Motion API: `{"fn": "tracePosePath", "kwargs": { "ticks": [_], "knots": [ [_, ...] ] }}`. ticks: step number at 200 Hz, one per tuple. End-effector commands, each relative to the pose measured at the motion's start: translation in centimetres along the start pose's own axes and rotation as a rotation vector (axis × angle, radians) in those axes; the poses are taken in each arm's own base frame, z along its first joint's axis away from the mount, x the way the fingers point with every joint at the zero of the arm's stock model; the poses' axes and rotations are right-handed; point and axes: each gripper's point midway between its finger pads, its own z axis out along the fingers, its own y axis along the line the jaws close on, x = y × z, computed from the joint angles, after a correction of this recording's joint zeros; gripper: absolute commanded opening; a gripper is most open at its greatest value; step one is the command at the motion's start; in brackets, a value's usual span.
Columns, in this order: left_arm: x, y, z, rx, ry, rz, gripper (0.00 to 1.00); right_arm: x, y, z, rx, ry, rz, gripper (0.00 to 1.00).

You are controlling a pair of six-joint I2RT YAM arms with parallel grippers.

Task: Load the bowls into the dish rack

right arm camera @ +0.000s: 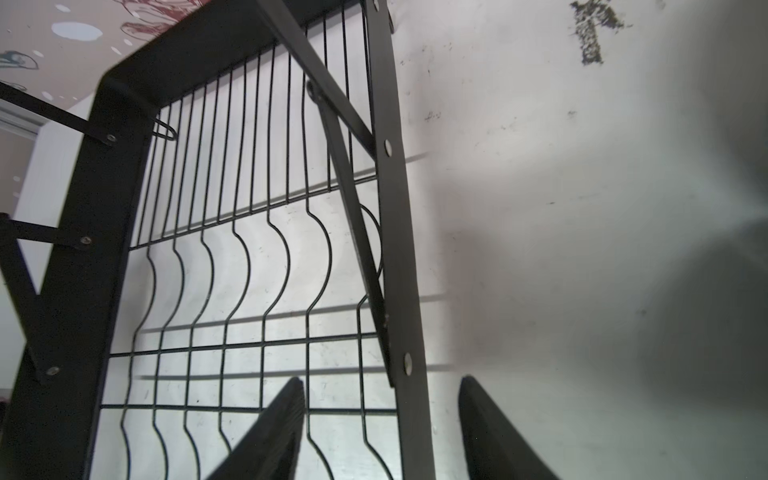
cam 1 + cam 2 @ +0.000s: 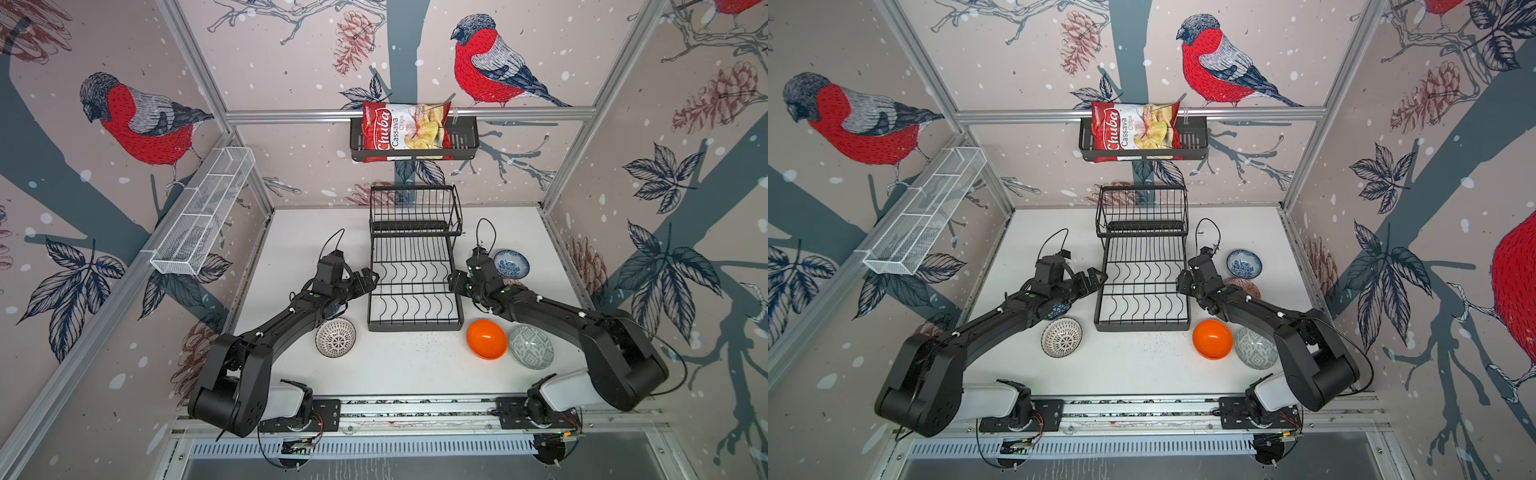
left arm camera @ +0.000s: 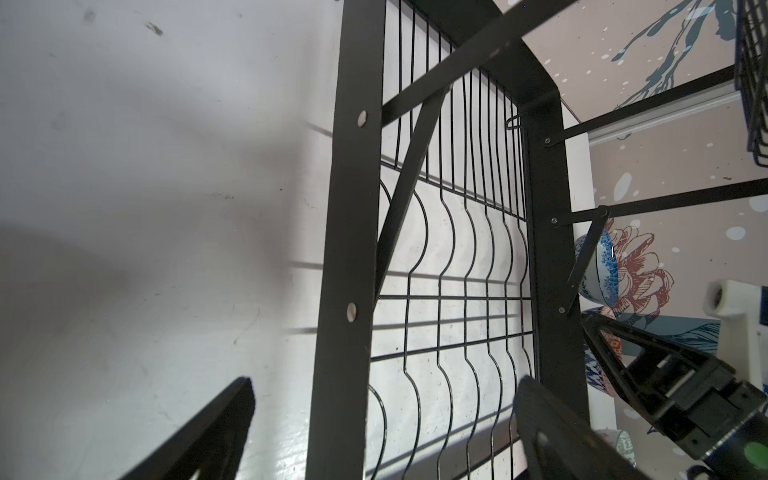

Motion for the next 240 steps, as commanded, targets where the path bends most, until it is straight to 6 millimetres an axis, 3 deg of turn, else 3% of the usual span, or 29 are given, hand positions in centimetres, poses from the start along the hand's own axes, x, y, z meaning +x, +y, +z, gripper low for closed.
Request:
{"fn": "tracePosePath", "kwargs": {
  "ticks": [1,56,120,179,240],
  "knots": [
    [-0.1,-1.0,0.2,0.056,-0.001,0.0,0.97,-0.6,0.3,0.9,0.029,-0.009,-0.026,0.51],
    [0.7,-1.1,0.3,0.072,0.034,-0.007,0.98,-0.8,0.2,2.7,0.105,0.009,-0.109,0.31],
    [1.4,-1.1,0.0,0.08,0.041,-0.016,0.98,-0.9,1.5,3.7,0.107,0.022,-0.157,0.19],
    [2.3,-1.1,0.2,0.09,0.05,-0.031,0.97,-1.8,2.7,4.6,0.114,0.018,-0.197,0.12],
    [3.8,-2.9,0.9,0.113,0.082,-0.009,0.98,-2.1,4.5,5.3,0.081,0.014,-0.289,0.09]
  ]
}}
